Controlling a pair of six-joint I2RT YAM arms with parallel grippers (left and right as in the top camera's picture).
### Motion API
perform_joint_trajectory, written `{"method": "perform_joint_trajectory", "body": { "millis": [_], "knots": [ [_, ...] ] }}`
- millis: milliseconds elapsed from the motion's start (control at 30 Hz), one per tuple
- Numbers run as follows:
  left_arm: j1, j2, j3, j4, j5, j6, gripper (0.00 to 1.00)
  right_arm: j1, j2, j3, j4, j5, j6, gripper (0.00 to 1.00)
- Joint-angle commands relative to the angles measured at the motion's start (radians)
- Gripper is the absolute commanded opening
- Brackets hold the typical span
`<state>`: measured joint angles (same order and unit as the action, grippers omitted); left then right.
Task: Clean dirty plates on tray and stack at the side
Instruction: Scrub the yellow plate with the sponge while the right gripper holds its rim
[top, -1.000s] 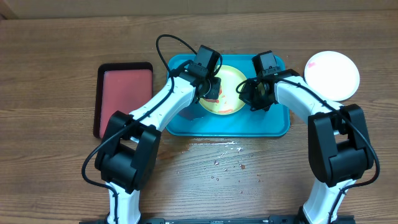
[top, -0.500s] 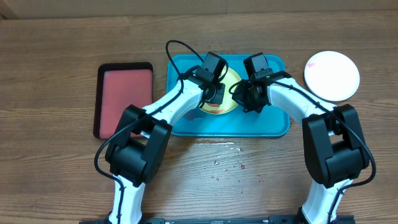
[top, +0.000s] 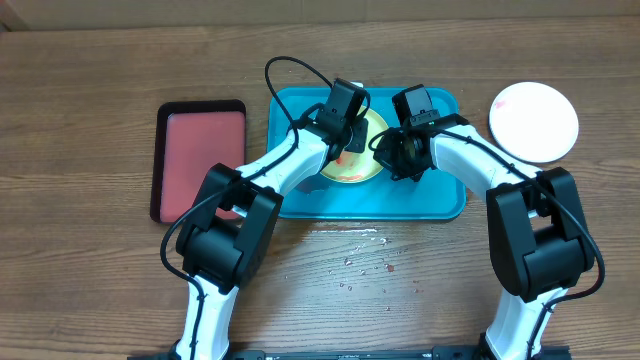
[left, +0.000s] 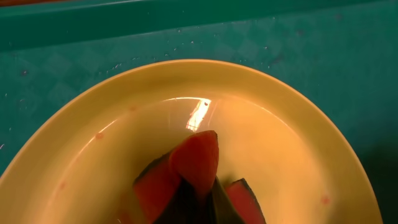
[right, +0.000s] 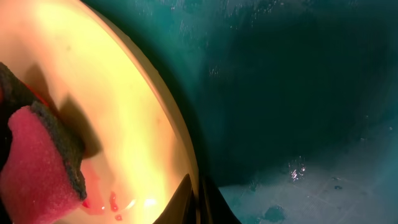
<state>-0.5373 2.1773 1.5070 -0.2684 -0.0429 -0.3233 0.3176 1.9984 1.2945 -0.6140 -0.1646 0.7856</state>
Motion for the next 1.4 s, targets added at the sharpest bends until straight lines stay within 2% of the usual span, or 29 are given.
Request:
{"method": "perform_joint_trajectory", "body": {
  "millis": [0,200,367,533,833,1100,1367],
  "knots": [
    [-0.005,0.023,0.013,-0.038,-0.020,-0.013,0.04,0.003,0.011,-0.007,0.000,-0.013,0.004,0.04],
    [-0.004,0.023,0.013,-0.235,-0.039,0.089,0.04,0.003,0.011,-0.007,0.000,-0.013,0.003,0.04],
    [-0.004,0.020,0.013,-0.396,-0.160,0.089,0.04,0.003,0.011,-0.007,0.001,-0.013,0.004,0.04],
    [-0.014,0.020,0.013,-0.470,-0.142,0.087,0.04,0.002,0.011,-0.007,0.010,-0.013,0.004,0.04],
    [-0.068,0.020,0.013,-0.455,0.036,0.014,0.04,0.002,0.011,-0.007,0.023,-0.013,0.027,0.04],
    [-0.092,0.022,0.011,-0.366,0.037,-0.053,0.04,0.002,0.011,-0.007,0.026,-0.013,0.026,0.04],
    [-0.086,0.044,0.006,-0.225,-0.003,-0.060,0.04,0.002,0.011,-0.007,0.024,-0.024,0.026,0.04]
  ]
}}
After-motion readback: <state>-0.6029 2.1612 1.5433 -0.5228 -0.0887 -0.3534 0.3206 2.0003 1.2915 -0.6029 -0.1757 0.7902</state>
